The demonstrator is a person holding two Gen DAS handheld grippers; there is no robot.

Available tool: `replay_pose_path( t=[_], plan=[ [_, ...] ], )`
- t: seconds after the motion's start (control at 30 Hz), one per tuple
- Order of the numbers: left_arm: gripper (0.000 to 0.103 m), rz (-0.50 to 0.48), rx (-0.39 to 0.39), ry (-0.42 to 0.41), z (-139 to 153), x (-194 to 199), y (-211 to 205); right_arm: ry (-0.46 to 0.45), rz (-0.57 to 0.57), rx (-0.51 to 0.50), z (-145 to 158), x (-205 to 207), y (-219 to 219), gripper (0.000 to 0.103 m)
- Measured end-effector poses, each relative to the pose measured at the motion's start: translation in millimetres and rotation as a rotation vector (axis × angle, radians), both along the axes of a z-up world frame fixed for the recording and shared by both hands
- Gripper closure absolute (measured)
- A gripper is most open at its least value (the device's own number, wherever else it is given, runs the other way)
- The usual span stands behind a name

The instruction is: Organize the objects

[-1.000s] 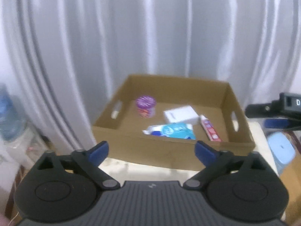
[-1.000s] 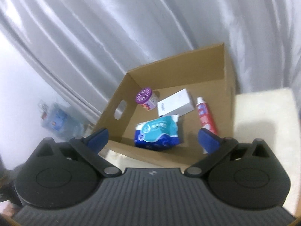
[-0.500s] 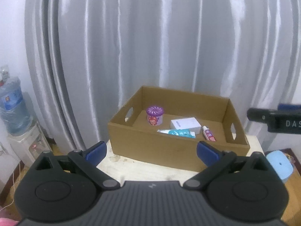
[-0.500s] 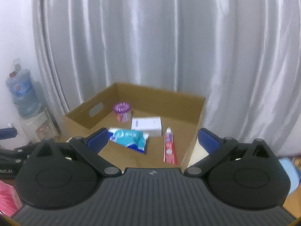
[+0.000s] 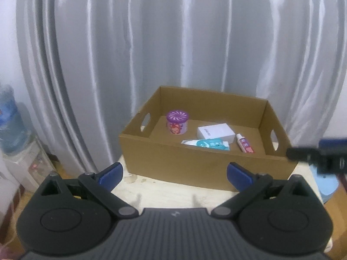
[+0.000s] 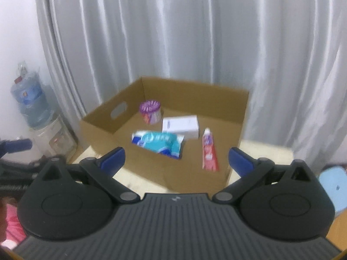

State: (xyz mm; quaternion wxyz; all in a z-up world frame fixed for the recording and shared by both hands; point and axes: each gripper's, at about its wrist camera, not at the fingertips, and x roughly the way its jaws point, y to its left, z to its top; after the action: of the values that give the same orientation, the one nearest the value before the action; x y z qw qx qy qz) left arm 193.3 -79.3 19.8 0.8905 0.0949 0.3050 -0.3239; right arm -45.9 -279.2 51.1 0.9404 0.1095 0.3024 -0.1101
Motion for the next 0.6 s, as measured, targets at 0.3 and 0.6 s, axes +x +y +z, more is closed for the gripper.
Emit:
replay_pose_path(
  t=[0.3,0.6],
  plan=[
    [0.000,-0.058,0.040,0.095,-17,23,-40,0.037,-0.075,0.057,-26,9,2,0.001],
    [0.000,-0.104,0.090,0.085,-27,34,-67,0.107,-0.150,0.075,-50,31,-6,0.001]
  ],
)
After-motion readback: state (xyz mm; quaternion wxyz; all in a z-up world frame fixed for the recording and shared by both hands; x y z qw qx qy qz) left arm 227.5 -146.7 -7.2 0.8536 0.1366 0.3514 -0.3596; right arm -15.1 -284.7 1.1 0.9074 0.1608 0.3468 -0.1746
